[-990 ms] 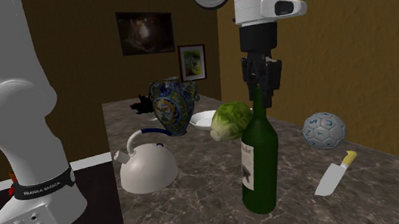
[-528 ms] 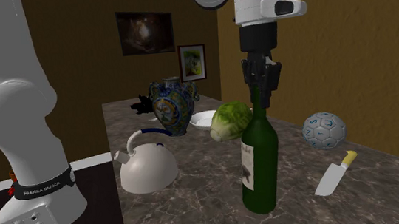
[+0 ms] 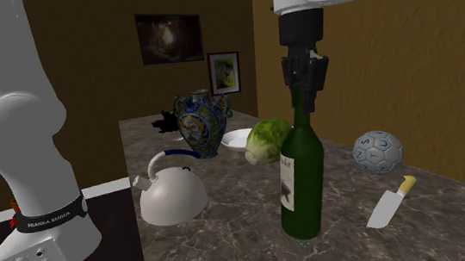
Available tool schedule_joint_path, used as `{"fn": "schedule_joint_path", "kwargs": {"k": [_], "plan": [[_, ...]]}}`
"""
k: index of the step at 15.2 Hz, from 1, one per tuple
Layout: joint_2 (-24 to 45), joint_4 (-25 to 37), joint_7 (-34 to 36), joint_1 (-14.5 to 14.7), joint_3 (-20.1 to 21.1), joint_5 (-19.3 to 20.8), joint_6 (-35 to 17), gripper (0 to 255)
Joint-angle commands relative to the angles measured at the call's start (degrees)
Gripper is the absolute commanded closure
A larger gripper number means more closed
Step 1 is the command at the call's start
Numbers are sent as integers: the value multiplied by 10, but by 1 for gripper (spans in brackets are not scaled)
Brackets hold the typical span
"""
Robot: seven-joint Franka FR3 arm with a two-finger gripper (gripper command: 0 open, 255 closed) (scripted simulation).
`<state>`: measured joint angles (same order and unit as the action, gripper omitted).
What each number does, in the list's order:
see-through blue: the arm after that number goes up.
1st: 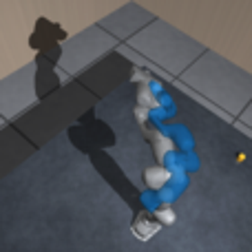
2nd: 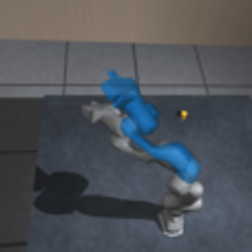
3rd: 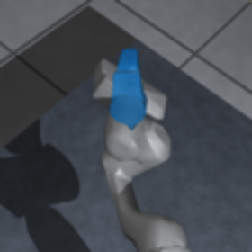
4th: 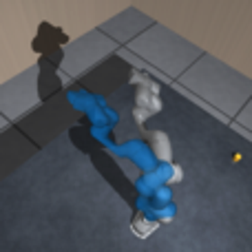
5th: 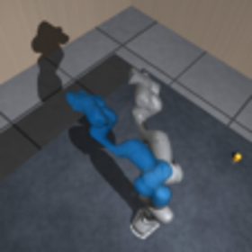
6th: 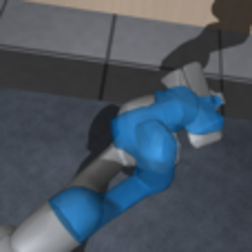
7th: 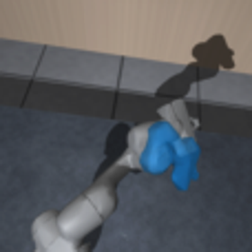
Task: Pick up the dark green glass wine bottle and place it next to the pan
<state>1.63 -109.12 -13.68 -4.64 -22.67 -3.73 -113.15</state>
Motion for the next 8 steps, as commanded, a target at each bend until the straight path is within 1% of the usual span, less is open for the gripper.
{"fn": "schedule_joint_path", "kwargs": {"k": [1,8], "plan": [[-3,13,1,0,0,1,15,255],[-8,61,5,0,0,5,68,255]]}}
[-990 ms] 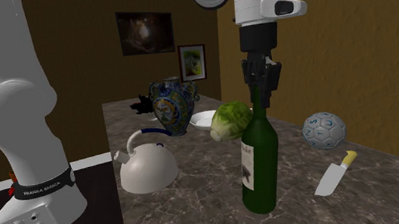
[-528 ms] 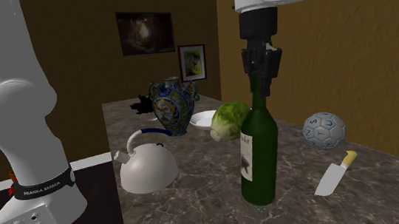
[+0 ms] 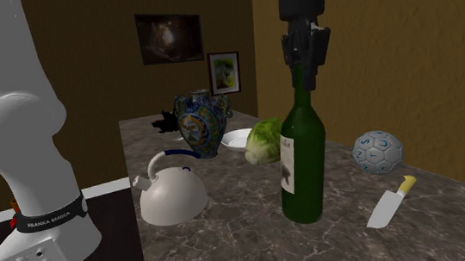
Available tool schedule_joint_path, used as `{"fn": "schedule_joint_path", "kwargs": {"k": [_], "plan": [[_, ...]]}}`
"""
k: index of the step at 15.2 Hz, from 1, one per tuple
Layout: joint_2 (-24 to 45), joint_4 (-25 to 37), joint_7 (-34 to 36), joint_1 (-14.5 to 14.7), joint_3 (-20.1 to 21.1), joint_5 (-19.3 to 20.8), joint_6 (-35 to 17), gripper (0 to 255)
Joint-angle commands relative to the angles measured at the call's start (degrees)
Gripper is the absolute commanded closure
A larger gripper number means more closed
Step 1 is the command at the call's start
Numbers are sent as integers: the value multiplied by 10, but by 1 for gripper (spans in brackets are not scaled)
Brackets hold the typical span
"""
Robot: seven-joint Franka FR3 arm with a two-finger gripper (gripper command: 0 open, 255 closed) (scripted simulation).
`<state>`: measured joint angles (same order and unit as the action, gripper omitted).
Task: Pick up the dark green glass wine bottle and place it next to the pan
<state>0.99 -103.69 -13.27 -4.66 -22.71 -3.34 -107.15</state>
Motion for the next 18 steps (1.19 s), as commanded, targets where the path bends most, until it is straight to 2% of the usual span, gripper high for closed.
{"fn": "schedule_joint_path", "kwargs": {"k": [1,7,18], "plan": [[-2,14,1,0,0,1,16,255],[-1,58,3,0,0,1,58,255],[-106,-60,168,69,88,37,35,255]]}}
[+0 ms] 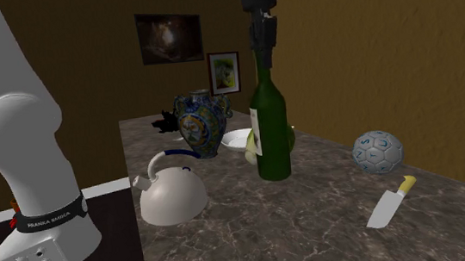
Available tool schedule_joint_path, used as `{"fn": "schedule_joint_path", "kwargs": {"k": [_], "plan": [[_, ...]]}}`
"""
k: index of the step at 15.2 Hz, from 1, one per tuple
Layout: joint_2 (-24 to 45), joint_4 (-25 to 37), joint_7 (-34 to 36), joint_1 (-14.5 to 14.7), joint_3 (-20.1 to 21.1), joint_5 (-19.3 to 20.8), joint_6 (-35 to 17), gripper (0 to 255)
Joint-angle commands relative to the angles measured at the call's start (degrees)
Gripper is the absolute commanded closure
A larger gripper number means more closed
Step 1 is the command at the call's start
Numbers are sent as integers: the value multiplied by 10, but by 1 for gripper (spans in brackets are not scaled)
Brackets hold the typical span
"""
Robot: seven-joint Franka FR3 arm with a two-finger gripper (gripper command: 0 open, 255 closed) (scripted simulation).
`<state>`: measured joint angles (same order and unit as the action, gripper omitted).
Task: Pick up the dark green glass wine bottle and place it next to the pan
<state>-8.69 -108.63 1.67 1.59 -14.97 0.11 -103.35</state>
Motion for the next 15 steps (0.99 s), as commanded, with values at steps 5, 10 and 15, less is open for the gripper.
{"fn": "schedule_joint_path", "kwargs": {"k": [5,10,15], "plan": [[-32,-37,90,35,54,3,-7,255],[-40,-46,160,62,98,-1,-9,255],[-33,-40,230,91,141,-6,-10,255]]}}
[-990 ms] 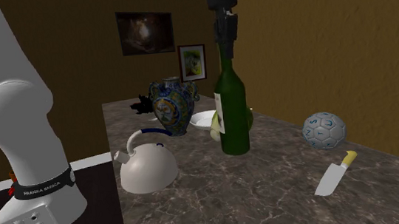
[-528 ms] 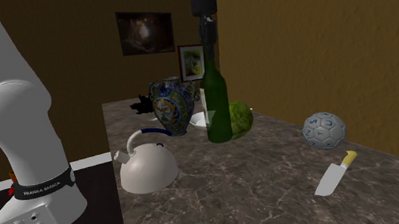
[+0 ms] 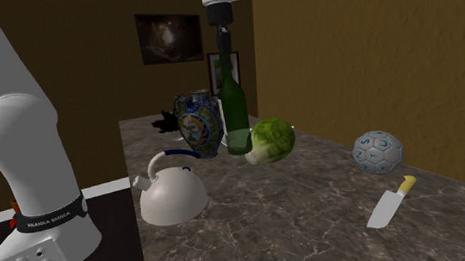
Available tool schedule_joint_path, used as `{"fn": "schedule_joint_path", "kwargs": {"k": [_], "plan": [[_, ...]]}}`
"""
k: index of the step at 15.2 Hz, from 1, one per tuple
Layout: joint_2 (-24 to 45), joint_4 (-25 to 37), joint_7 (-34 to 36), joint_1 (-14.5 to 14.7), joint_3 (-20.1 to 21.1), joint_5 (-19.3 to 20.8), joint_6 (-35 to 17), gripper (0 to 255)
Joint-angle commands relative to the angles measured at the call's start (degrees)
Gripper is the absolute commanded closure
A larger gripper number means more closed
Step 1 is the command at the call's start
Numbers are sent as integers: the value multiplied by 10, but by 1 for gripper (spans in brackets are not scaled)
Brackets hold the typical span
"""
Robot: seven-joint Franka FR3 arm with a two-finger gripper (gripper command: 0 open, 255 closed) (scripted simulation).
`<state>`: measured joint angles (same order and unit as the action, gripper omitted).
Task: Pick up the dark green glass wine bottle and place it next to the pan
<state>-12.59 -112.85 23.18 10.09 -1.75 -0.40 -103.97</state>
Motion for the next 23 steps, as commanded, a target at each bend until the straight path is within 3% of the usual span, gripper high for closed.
{"fn": "schedule_joint_path", "kwargs": {"k": [1,13,23], "plan": [[9,6,28,11,17,-2,-4,255],[91,97,193,79,113,3,5,255],[224,260,328,150,174,44,41,255]]}}
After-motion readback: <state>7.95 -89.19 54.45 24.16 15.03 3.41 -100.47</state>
